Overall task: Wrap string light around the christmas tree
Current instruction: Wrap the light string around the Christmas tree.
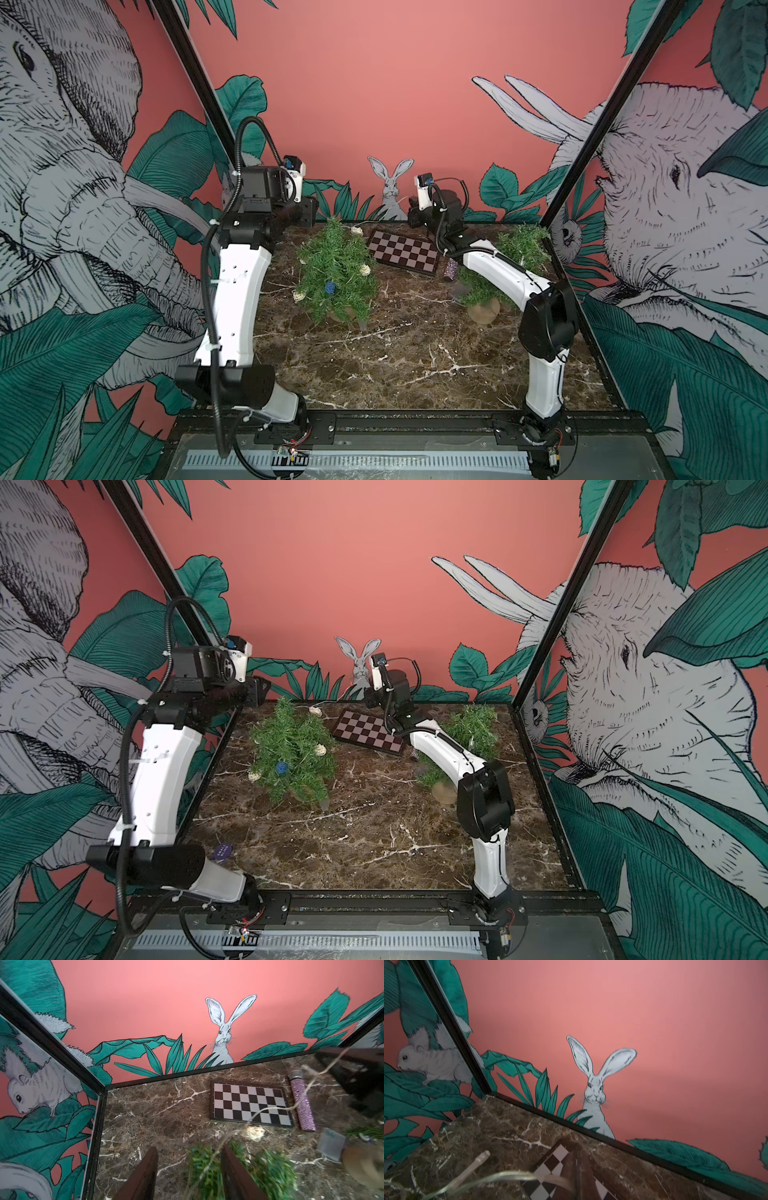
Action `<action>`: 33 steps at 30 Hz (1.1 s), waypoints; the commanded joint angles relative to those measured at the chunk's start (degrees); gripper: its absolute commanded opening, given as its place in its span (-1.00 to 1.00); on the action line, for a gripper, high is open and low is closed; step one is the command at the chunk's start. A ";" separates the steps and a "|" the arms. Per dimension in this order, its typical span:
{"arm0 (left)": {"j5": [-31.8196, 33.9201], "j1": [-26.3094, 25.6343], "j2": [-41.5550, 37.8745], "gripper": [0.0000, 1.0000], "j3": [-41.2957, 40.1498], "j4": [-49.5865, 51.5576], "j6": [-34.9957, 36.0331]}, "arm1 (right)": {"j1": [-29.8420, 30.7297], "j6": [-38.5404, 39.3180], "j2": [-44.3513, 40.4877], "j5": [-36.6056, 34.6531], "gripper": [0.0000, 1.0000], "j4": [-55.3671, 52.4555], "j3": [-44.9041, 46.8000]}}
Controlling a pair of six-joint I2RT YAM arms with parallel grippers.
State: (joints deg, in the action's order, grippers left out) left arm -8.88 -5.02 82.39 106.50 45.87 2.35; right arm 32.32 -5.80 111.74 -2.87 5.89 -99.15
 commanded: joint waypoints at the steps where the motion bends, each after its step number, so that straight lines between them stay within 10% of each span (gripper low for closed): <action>1: -3.67 0.25 -3.73 0.09 -2.68 0.58 -3.67 | 1.17 -0.07 -4.16 -2.56 -1.00 -3.05 3.70; 20: -13.37 -2.26 -15.87 0.23 -21.72 -9.78 -8.35 | 15.98 3.51 -24.77 -6.40 -1.00 -13.31 23.00; 33: -15.27 -3.07 -17.52 0.15 -24.61 -9.41 -6.18 | 24.76 -5.64 -23.75 -4.42 -1.00 -19.74 21.20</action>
State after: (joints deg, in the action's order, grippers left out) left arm -23.16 -7.97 66.94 82.76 36.51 -4.75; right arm 56.69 -7.03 88.64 -8.73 -13.65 -73.97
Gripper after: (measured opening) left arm 0.575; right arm 0.050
